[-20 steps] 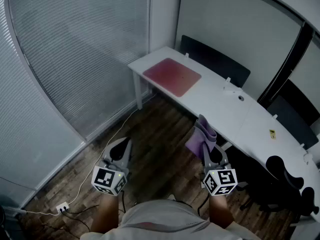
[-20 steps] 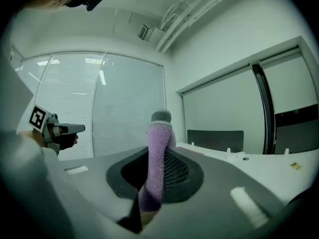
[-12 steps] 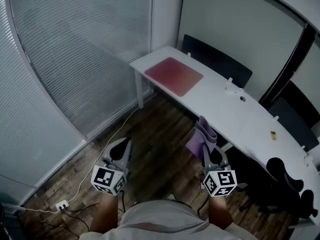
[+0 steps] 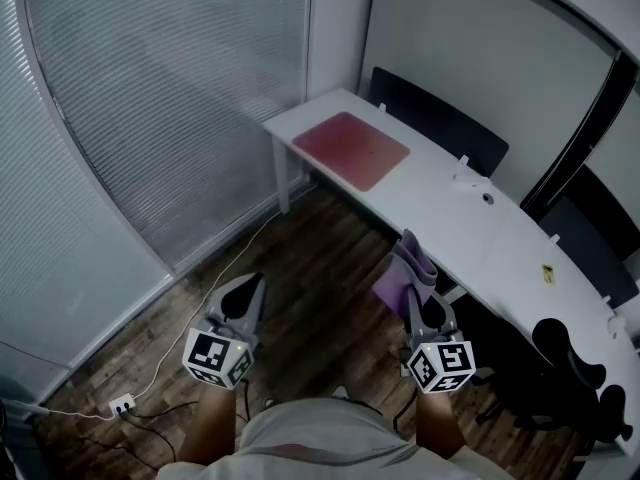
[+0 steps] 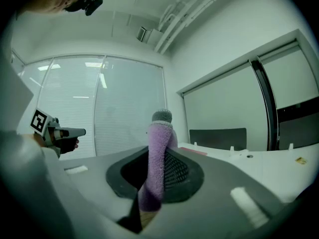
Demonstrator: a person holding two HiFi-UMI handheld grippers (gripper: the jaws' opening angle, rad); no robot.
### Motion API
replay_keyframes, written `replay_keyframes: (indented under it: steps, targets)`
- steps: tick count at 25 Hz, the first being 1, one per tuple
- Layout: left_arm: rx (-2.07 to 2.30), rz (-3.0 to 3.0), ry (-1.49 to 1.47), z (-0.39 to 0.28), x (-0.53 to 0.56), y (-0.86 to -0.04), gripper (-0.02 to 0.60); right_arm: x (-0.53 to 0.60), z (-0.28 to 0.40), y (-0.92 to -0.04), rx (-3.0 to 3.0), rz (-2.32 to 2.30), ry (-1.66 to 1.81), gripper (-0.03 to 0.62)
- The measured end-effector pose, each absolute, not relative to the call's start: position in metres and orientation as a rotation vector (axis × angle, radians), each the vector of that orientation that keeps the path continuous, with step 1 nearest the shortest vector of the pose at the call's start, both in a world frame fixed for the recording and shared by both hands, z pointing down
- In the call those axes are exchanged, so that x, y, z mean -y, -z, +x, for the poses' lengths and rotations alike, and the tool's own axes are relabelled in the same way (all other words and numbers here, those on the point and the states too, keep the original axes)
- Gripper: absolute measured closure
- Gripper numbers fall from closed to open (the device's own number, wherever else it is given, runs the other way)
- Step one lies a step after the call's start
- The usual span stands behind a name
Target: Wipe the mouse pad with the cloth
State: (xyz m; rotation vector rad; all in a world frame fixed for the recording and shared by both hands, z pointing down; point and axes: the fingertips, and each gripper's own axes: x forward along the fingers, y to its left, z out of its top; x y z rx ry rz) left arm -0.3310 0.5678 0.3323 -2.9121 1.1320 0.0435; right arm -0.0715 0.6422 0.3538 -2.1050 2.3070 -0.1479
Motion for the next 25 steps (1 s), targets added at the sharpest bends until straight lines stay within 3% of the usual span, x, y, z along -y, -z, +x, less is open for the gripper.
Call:
replay_keyframes:
  steps: [25]
  targets:
    - [-1.236,-2.873,0.054,-0.237,-0.592,-0.353,0.58,-0.63,0.005,-0.384,-2.432,-1.861,0.28,0.545]
